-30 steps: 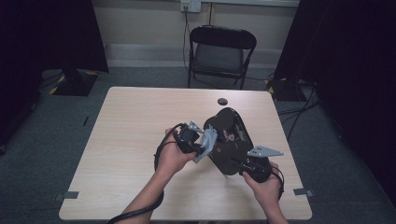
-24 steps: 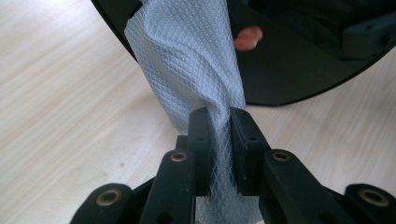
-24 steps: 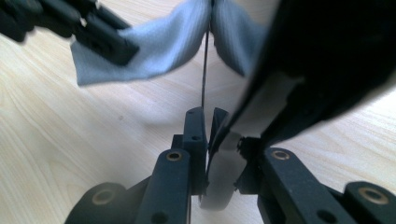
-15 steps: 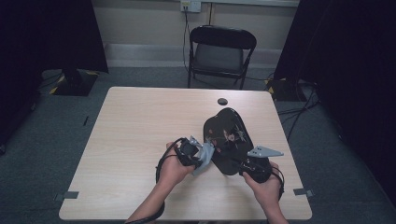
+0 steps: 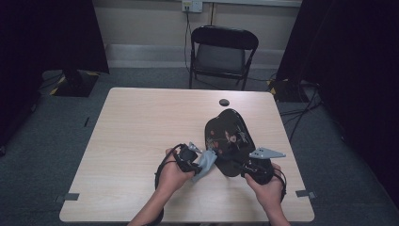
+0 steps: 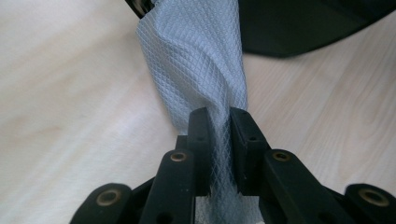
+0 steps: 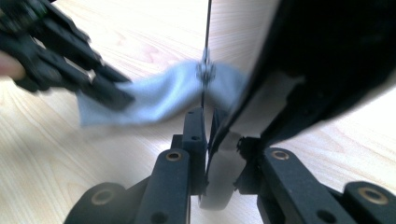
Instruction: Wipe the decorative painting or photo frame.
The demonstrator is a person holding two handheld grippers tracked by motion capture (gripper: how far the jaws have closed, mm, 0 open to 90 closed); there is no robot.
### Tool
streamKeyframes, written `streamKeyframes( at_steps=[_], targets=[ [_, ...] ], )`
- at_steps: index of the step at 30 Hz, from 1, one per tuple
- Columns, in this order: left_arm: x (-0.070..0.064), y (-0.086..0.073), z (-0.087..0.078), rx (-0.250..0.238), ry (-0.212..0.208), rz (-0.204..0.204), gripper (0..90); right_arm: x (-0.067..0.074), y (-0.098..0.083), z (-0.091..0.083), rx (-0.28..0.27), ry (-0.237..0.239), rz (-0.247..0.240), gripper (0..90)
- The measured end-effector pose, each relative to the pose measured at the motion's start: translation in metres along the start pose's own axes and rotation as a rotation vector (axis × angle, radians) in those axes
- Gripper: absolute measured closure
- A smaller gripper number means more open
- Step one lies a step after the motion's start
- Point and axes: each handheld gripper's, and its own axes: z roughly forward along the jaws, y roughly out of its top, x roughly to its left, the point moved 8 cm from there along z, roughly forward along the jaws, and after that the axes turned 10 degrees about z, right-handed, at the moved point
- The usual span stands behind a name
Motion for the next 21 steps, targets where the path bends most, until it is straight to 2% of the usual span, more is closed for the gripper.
streamKeyframes(
  at_steps=[3,4,7,14,17,21],
  targets=[
    [0.006,0.011,-0.019,-0.019,0.027,0.012,79.5,0.000,0.000,0.000,0.000,0.000,0.000,78.2],
    [0.009,0.018,-0.029,-0.039,0.048,0.016,79.5,0.000,0.000,0.000,0.001,-0.002,0.001,78.2],
    [0.013,0.036,-0.052,-0.078,0.071,0.031,79.5,0.000,0.000,0.000,0.003,-0.001,0.002,78.2],
    [0.010,0.083,-0.091,-0.144,0.124,0.102,79.4,0.001,0.001,0.000,0.001,-0.003,0.002,78.2],
    [0.006,0.098,-0.098,-0.179,0.132,0.126,79.4,0.001,0.000,0.001,0.000,-0.003,0.002,78.2],
    [0.002,0.103,-0.091,-0.163,0.121,0.143,79.4,0.000,0.001,0.001,0.000,-0.001,0.003,78.3]
  ],
)
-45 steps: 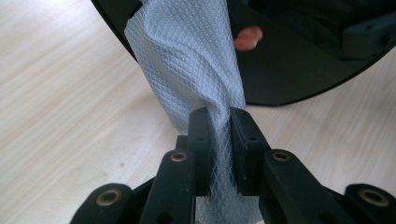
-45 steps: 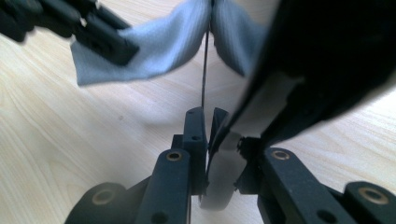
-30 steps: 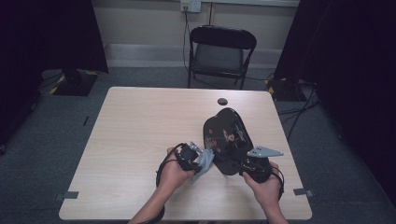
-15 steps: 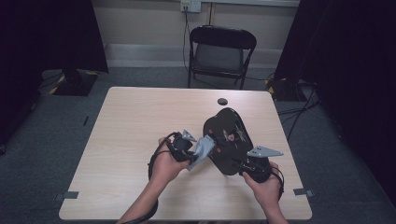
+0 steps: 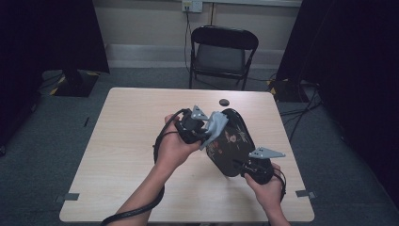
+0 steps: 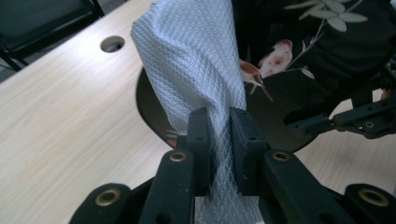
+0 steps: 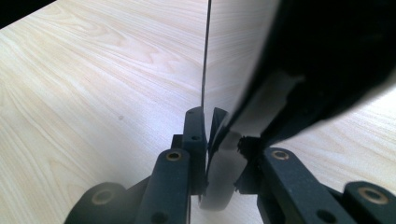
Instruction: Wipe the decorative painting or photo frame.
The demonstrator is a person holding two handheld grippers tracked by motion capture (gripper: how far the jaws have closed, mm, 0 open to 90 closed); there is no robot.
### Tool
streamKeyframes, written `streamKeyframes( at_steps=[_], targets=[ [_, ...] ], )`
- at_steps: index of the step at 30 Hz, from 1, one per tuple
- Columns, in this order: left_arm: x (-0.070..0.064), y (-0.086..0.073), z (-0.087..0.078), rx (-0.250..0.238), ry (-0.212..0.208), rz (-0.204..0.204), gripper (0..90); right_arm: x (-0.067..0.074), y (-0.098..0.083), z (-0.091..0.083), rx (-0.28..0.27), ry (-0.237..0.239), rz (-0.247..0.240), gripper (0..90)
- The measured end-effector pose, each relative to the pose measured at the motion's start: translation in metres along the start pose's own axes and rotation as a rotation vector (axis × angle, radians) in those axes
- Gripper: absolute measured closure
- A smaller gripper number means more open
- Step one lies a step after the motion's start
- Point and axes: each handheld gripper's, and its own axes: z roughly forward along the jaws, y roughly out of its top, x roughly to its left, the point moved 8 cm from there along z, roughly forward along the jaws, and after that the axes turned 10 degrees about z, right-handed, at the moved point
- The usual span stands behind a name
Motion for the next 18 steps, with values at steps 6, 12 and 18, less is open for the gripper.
streamKeyframes(
  at_steps=[6,12,18],
  targets=[
    [-0.005,-0.014,0.017,0.030,-0.027,-0.021,79.6,0.001,0.000,0.000,0.000,-0.004,-0.003,78.2],
    [-0.007,-0.036,0.034,0.053,-0.036,-0.041,79.4,0.001,0.000,0.000,0.003,-0.003,-0.002,78.2],
    [-0.015,-0.058,0.049,0.077,-0.056,-0.062,79.5,0.000,0.000,0.000,0.001,-0.002,-0.001,78.2]
  ],
)
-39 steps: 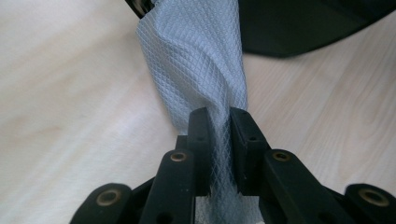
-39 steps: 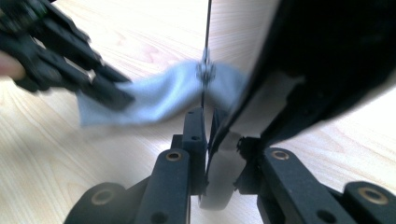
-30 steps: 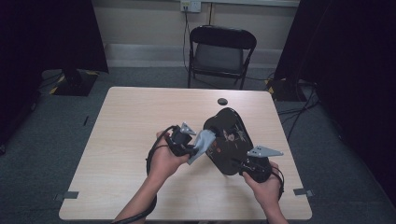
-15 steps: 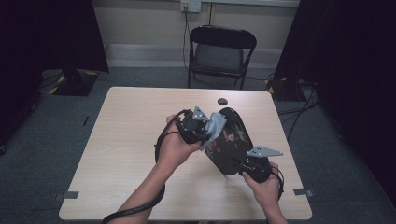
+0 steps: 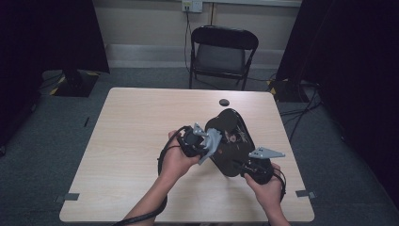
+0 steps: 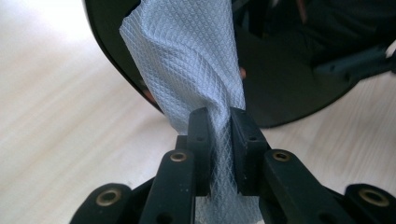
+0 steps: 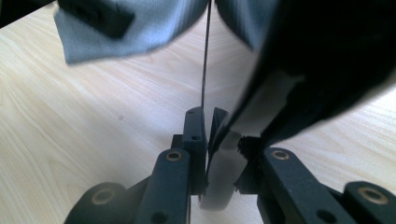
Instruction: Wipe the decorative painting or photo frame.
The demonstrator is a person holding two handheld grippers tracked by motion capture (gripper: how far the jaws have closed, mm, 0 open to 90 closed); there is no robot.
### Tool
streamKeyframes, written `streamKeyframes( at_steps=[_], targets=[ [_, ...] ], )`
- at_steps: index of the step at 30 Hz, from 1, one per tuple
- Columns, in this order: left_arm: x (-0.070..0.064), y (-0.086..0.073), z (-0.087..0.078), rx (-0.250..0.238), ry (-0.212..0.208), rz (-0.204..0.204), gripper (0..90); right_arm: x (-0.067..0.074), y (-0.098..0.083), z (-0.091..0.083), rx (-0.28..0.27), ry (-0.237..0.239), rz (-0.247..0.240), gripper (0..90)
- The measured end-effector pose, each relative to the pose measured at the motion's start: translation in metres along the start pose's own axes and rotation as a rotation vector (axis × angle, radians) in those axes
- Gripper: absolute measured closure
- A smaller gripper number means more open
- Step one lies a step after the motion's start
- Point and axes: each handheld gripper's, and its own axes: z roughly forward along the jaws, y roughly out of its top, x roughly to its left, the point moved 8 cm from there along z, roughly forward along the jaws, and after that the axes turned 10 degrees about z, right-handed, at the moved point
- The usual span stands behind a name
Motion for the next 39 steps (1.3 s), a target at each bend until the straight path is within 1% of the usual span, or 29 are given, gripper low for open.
streamKeyframes(
  at_steps=[3,4,5,7,8,11,14,16,17,19,20,21,22,23,24,25,28,30,32,34,35,38,39],
  targets=[
    [-0.003,-0.011,0.009,0.015,-0.008,-0.012,79.5,0.000,0.000,0.000,0.000,0.001,0.002,78.3],
    [-0.004,-0.012,0.011,0.013,-0.009,-0.015,79.5,0.000,0.000,0.000,0.001,0.000,0.001,78.3],
    [-0.006,-0.016,0.015,0.021,-0.021,-0.021,79.5,0.000,0.000,0.000,-0.001,0.000,0.003,78.3],
    [-0.007,-0.021,0.021,0.026,-0.022,-0.025,79.5,0.000,0.000,0.000,-0.001,0.000,0.003,78.2],
    [-0.008,-0.025,0.024,0.040,-0.025,-0.025,79.5,0.000,0.000,0.000,-0.001,0.001,0.003,78.2],
    [-0.011,-0.032,0.032,0.061,-0.043,-0.031,79.5,0.000,0.000,0.000,-0.001,0.002,0.003,78.3],
    [-0.013,-0.038,0.039,0.073,-0.051,-0.031,79.5,-0.001,0.000,0.000,-0.001,0.004,0.001,78.3],
    [-0.015,-0.044,0.043,0.087,-0.054,-0.033,79.5,-0.001,0.000,0.000,-0.001,0.005,0.003,78.3],
    [-0.016,-0.047,0.044,0.101,-0.060,-0.030,79.5,0.000,0.000,0.000,0.000,0.004,0.003,78.3],
    [-0.018,-0.054,0.048,0.121,-0.057,-0.039,79.5,0.000,0.000,0.000,0.001,0.004,0.003,78.2],
    [-0.020,-0.057,0.050,0.129,-0.069,-0.044,79.5,0.000,0.000,0.000,0.001,0.004,0.002,78.3],
    [-0.021,-0.060,0.052,0.127,-0.069,-0.050,79.5,0.000,0.000,0.000,0.001,0.004,0.004,78.3],
    [-0.022,-0.061,0.053,0.127,-0.072,-0.045,79.5,0.000,0.000,0.000,0.001,0.004,0.005,78.3],
    [-0.023,-0.062,0.053,0.113,-0.073,-0.057,79.5,0.000,0.000,0.000,0.002,0.004,0.002,78.3],
    [-0.022,-0.063,0.052,0.119,-0.070,-0.062,79.5,0.000,0.000,0.000,0.001,0.004,0.002,78.3],
    [-0.022,-0.063,0.051,0.112,-0.079,-0.071,79.5,0.000,0.000,0.000,0.001,0.003,0.005,78.2],
    [-0.019,-0.060,0.042,0.112,-0.079,-0.073,79.4,0.000,0.000,0.000,0.001,0.001,0.004,78.2],
    [-0.014,-0.053,0.032,0.090,-0.069,-0.085,79.4,0.000,0.000,0.000,0.001,0.001,0.003,78.3],
    [-0.007,-0.044,0.020,0.071,-0.053,-0.083,79.3,0.000,0.000,0.000,0.002,0.001,0.005,78.3],
    [0.001,-0.033,0.006,0.051,-0.027,-0.077,79.2,0.000,0.000,0.000,0.001,0.001,0.006,78.3],
    [0.005,-0.025,-0.003,0.034,-0.015,-0.075,79.2,0.000,0.000,0.000,0.002,0.000,0.007,78.3],
    [0.014,-0.005,-0.023,-0.006,0.010,-0.060,79.0,0.000,0.000,0.000,0.001,0.000,0.006,78.2],
    [0.017,0.002,-0.030,-0.023,0.020,-0.060,78.7,0.000,0.000,0.000,0.003,0.000,0.006,78.3]
  ],
)
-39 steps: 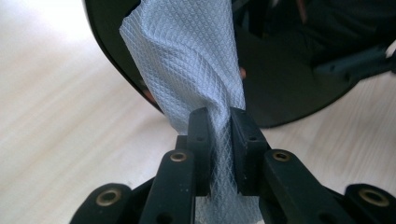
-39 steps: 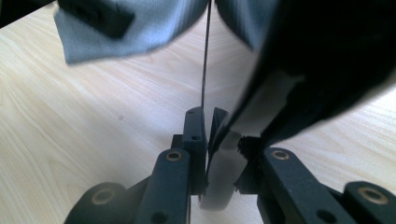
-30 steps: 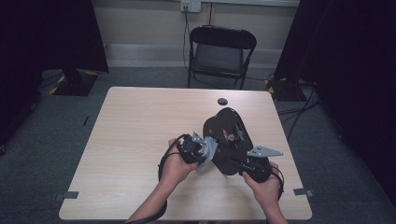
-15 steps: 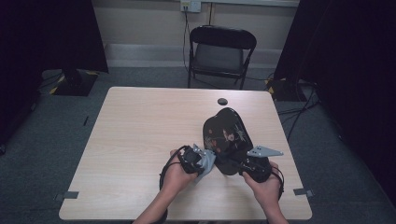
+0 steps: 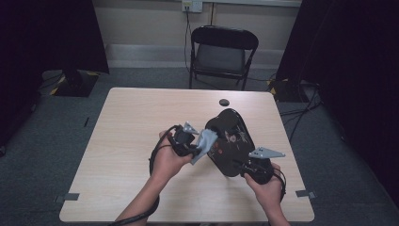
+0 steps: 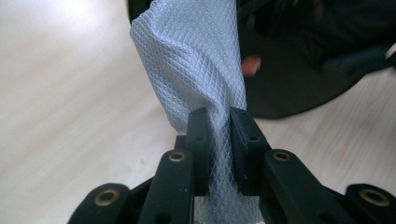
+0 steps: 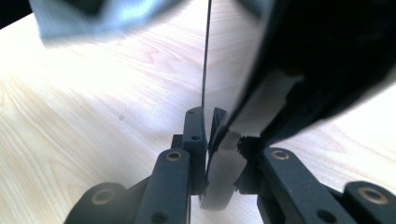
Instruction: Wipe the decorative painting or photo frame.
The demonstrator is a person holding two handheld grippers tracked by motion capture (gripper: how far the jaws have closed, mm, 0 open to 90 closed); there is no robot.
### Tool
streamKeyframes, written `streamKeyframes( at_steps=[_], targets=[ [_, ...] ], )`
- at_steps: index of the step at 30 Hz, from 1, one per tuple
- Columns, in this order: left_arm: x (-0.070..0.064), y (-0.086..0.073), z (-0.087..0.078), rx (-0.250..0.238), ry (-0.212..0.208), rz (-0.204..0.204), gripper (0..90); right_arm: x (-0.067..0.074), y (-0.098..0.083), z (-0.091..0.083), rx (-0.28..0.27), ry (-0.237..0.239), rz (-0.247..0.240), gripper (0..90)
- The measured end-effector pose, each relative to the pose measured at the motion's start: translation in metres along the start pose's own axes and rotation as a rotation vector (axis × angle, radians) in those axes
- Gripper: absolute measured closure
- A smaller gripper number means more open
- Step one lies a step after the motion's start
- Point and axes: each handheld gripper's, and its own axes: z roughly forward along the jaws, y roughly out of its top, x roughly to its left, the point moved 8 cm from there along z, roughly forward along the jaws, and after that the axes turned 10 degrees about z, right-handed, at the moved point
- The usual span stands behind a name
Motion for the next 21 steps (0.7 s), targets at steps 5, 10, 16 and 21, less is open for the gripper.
streamKeyframes(
  at_steps=[5,10,16,21],
  targets=[
    [0.005,0.035,-0.028,-0.064,0.027,0.016,78.2,0.000,0.000,0.000,-0.001,0.002,0.001,78.2],
    [0.002,0.063,-0.043,-0.101,0.040,0.041,78.5,0.000,0.000,0.000,-0.001,0.003,0.000,78.3],
    [-0.006,0.074,-0.039,-0.104,0.033,0.074,78.8,0.000,0.000,0.000,-0.001,0.002,-0.002,78.3],
    [-0.008,0.065,-0.028,-0.090,0.020,0.076,78.9,0.000,0.001,0.001,0.000,0.002,-0.001,78.3]
  ],
)
